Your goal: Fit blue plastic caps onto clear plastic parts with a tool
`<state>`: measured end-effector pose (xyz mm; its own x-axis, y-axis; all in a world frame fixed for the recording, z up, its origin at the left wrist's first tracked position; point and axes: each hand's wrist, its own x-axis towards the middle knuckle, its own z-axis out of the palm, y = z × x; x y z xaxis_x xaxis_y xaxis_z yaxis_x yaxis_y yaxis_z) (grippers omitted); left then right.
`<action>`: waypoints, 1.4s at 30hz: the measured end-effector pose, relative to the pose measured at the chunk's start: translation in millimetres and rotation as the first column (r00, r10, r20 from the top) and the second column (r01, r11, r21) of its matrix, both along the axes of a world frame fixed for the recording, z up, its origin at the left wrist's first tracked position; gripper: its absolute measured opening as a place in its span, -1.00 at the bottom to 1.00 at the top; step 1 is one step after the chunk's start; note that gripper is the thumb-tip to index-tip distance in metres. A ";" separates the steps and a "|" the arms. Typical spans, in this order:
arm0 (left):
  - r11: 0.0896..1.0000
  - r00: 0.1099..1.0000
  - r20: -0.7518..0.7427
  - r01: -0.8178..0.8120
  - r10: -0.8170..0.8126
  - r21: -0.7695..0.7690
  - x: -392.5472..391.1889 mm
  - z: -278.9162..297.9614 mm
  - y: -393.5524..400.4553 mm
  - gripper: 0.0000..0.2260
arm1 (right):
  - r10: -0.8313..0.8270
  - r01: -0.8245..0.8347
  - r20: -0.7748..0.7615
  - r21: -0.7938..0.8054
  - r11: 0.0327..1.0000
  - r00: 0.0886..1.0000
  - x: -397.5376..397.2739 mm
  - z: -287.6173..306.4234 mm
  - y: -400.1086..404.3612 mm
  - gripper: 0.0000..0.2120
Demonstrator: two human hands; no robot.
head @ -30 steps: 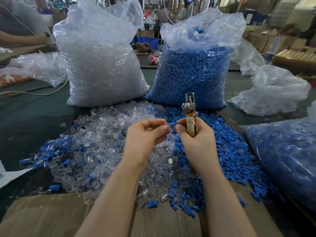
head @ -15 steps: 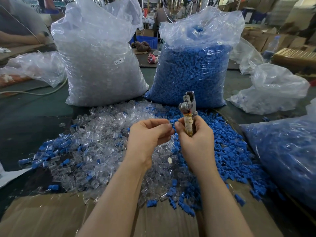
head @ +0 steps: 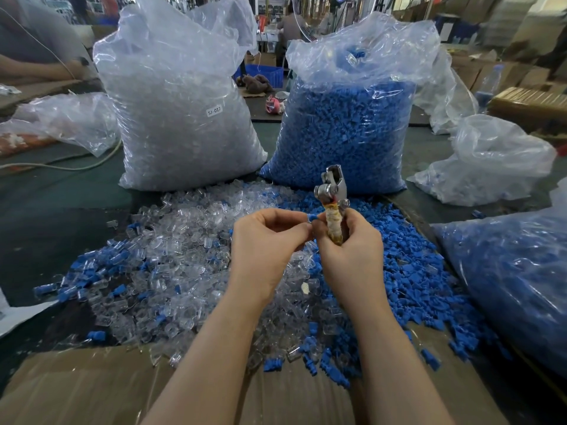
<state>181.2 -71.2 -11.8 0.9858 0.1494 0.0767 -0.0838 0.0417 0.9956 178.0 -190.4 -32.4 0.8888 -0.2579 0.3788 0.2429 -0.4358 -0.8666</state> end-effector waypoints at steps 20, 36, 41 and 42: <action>0.998 0.998 0.061 0.009 -0.006 -0.058 6.1 -5.5 9.4 -0.93 | 0.327 -0.358 -0.335 -0.033 0.933 0.884 -3.9 9.0 -30.5 -0.86; 0.989 0.991 0.079 0.114 -0.107 -0.093 6.1 -3.3 21.9 -0.94 | 0.345 -0.431 -0.386 -0.163 0.887 0.855 -4.6 8.1 -23.6 -0.85; 0.989 0.990 0.074 0.124 -0.118 -0.083 5.7 -3.4 23.1 -0.95 | 0.317 -0.409 -0.372 -0.203 0.889 0.873 -4.4 5.2 -21.8 -0.83; 0.989 0.991 0.072 0.120 -0.114 -0.083 5.6 -3.7 23.0 -0.95 | 0.312 -0.404 -0.368 -0.208 0.891 0.876 -4.4 4.5 -21.3 -0.83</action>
<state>186.8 -48.2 -15.5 0.9900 0.0420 0.1347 -0.1393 0.1409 0.9802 173.6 -211.7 -27.9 0.9826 0.1722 0.0700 0.1609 -0.5989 -0.7845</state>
